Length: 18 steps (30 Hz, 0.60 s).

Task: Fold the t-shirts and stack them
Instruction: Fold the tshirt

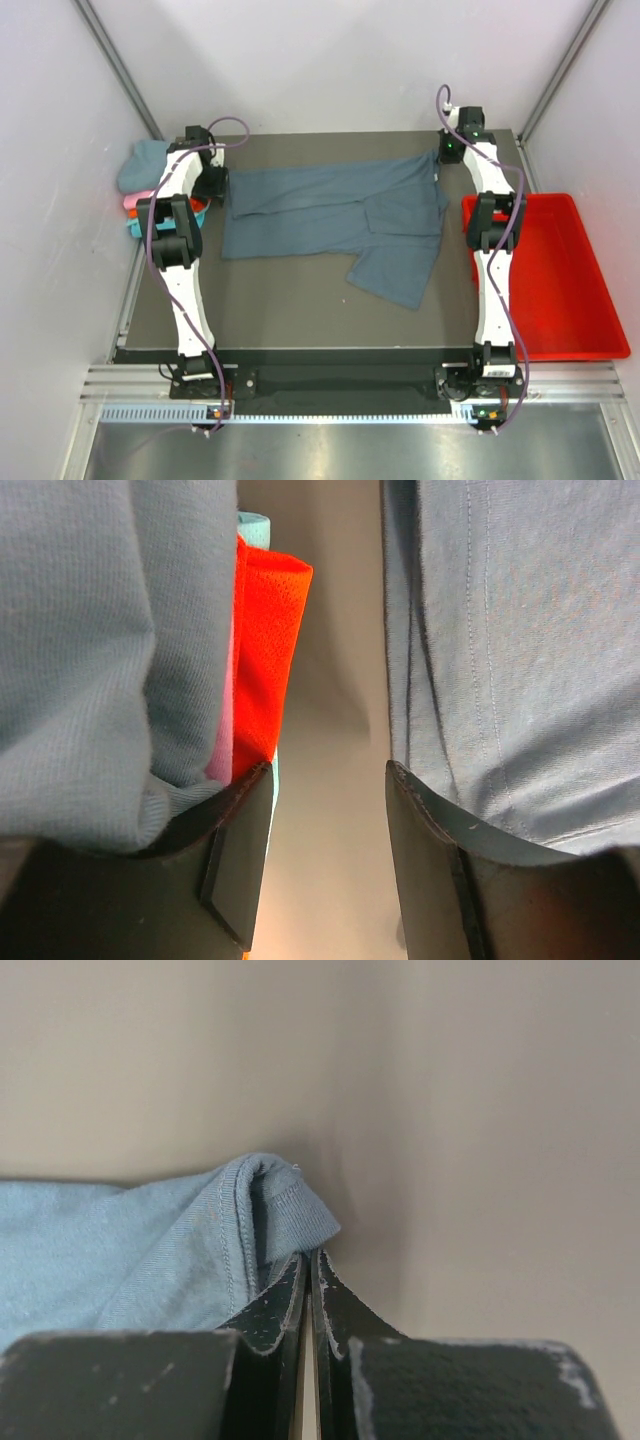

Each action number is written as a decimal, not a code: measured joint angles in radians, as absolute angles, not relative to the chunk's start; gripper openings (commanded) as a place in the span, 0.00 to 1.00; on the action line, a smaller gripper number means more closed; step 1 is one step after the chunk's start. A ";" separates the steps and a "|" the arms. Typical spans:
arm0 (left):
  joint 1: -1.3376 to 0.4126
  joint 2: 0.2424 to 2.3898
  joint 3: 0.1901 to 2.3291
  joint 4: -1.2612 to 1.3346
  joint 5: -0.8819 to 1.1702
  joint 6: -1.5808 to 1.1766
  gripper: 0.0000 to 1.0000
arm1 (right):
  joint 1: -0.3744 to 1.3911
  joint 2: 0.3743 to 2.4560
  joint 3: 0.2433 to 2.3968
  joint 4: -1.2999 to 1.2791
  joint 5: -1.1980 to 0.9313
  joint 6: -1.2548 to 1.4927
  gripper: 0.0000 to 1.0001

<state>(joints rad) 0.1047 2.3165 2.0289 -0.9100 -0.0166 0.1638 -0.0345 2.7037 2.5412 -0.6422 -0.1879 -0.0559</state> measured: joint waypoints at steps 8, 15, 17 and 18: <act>0.097 2.372 2.136 -0.918 0.068 0.150 0.55 | -0.022 2.704 2.540 -0.636 -0.184 -0.056 0.00; 0.072 2.432 2.188 -0.911 0.142 0.125 0.55 | -0.020 2.696 2.518 -0.623 -0.184 -0.056 0.00; 0.065 2.452 2.190 -0.906 0.150 0.123 0.55 | -0.020 2.687 2.503 -0.617 -0.184 -0.056 0.00; 0.064 2.453 2.196 -0.905 0.153 0.118 0.55 | -0.019 2.683 2.494 -0.617 -0.185 -0.057 0.00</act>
